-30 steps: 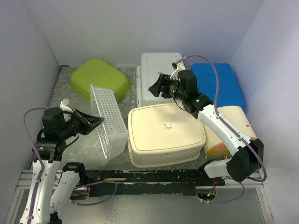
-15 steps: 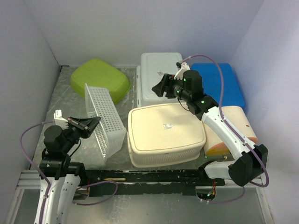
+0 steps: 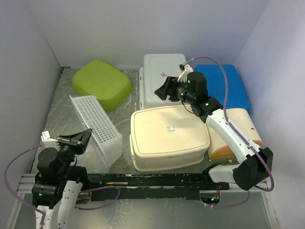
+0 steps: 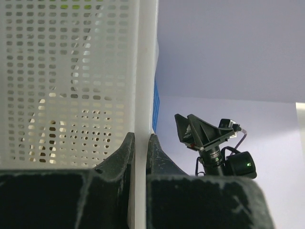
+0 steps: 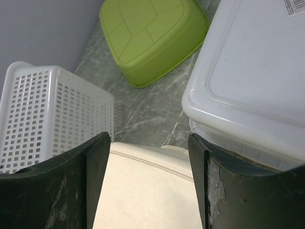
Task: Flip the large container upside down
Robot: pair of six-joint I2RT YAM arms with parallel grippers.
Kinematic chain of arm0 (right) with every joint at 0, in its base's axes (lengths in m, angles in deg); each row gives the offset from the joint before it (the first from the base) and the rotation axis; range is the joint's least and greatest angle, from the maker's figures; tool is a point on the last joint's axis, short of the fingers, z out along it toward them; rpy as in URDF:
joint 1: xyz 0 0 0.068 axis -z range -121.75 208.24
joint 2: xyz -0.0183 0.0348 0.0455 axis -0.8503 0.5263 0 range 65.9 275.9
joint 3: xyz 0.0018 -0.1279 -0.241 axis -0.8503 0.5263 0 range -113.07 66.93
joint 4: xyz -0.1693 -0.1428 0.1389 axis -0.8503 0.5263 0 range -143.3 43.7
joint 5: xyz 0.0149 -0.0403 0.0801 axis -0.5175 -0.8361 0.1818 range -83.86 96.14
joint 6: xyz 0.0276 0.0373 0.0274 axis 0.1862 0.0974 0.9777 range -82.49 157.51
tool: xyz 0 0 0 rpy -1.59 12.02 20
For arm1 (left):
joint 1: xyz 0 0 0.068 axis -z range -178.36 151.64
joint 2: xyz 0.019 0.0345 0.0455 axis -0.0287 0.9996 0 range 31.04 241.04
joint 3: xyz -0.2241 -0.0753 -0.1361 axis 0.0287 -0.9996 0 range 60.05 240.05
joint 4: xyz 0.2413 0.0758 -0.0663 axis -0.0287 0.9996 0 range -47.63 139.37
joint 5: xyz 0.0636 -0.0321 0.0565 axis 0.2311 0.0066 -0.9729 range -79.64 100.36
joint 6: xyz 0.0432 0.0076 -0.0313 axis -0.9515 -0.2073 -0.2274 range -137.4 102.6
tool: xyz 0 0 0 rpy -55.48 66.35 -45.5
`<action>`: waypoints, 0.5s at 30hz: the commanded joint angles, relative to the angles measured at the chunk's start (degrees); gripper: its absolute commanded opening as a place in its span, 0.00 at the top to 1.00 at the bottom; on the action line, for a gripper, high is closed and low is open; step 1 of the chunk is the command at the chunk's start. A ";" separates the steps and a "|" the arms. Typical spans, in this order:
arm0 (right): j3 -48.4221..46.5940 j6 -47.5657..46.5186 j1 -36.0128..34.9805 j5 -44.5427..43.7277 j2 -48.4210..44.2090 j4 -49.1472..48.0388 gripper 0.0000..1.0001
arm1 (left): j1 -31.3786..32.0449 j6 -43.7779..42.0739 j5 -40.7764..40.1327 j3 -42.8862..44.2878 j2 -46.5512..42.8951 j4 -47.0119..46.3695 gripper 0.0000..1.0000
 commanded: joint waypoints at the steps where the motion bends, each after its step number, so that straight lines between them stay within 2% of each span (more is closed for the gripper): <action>1: 0.58 0.68 0.27 2.27 0.78 -1.71 0.33 | 3.57 1.83 -9.77 3.08 -0.08 23.99 0.93; 4: 0.81 1.53 0.24 3.12 1.24 -2.42 0.33 | 5.85 5.31 -14.29 5.97 -0.50 30.63 0.93; 7: 0.84 2.32 0.31 4.24 1.81 -3.21 0.33 | 7.65 6.23 -16.26 7.07 -0.57 32.54 0.93; 12: 0.55 3.75 0.15 7.46 2.95 -4.66 0.32 | 8.30 9.11 -14.88 7.60 -0.64 38.91 0.93; 15: 0.45 5.03 -2.32 10.51 4.06 -7.12 0.31 | 8.30 6.87 -14.91 9.62 -0.65 39.26 0.93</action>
